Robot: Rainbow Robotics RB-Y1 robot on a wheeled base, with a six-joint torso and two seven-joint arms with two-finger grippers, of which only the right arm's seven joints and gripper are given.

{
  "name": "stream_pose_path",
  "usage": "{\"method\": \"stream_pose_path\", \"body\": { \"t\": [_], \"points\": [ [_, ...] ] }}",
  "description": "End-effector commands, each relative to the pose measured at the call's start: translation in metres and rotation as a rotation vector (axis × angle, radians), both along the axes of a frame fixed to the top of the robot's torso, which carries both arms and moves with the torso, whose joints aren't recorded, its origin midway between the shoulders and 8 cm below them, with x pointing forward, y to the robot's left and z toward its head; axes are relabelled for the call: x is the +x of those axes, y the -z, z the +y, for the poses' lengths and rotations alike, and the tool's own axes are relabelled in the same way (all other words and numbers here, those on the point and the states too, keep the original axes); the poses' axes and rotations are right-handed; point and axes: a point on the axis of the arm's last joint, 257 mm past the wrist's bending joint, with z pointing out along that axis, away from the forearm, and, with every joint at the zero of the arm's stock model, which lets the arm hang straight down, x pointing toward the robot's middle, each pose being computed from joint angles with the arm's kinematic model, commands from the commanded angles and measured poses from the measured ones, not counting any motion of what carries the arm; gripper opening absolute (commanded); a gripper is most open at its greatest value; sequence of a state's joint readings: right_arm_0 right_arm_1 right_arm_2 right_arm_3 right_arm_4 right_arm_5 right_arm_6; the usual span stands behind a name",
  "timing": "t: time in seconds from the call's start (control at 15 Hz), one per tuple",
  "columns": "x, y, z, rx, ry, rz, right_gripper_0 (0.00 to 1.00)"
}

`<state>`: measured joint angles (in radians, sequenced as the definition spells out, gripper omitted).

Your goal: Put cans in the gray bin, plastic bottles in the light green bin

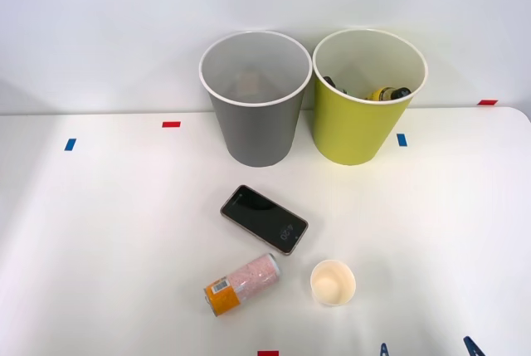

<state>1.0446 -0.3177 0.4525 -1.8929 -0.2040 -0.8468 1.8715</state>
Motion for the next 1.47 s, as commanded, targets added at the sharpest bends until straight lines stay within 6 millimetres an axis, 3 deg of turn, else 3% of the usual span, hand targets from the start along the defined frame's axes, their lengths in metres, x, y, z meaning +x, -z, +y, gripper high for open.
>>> {"method": "stream_pose_path", "body": {
  "t": [0.07, 1.47],
  "points": [
    [0.0, 0.0, 0.0, 0.0, 0.0, 0.0, 1.0],
    [0.0, 0.0, 0.0, 0.0, 0.0, 0.0, 1.0]
  ]
}}
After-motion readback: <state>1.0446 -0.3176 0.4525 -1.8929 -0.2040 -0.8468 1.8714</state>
